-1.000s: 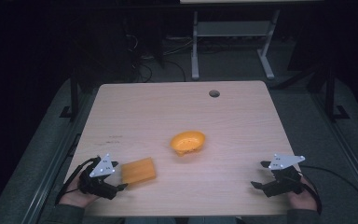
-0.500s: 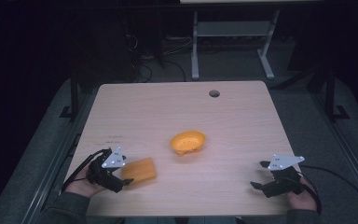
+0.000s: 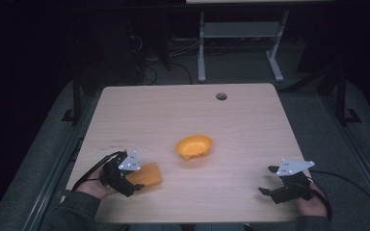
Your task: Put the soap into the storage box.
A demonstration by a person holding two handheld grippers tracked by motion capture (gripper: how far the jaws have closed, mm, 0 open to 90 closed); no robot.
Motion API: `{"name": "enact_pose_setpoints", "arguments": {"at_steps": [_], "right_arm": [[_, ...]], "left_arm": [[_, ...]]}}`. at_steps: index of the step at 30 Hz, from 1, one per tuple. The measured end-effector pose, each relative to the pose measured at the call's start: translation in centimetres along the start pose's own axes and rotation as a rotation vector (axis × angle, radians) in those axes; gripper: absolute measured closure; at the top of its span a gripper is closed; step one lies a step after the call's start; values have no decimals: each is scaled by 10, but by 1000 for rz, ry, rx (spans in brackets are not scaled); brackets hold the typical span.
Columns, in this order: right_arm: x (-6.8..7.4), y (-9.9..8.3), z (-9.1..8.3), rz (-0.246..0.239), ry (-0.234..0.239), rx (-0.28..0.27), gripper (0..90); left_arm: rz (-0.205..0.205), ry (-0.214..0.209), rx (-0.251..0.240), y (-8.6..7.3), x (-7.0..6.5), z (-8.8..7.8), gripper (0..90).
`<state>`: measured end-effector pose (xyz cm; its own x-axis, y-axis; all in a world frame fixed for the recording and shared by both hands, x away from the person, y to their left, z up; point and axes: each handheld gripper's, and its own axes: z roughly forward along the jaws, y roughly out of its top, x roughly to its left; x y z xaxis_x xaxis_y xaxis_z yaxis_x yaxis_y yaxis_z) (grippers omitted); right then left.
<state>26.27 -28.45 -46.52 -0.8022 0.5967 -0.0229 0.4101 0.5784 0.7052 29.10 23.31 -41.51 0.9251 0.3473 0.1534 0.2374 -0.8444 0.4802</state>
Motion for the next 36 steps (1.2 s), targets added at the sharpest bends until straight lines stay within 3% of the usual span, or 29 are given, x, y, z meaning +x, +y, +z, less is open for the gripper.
{"name": "enact_pose_setpoints", "arguments": {"at_steps": [18, 36], "right_arm": [[1, 1, 1, -6, 6, 2, 137], [2, 1, 2, -7, 13, 2, 137]], "left_arm": [[28, -45, 93, 11, 6, 26, 173], [23, -103, 136, 13, 11, 41, 176]]}}
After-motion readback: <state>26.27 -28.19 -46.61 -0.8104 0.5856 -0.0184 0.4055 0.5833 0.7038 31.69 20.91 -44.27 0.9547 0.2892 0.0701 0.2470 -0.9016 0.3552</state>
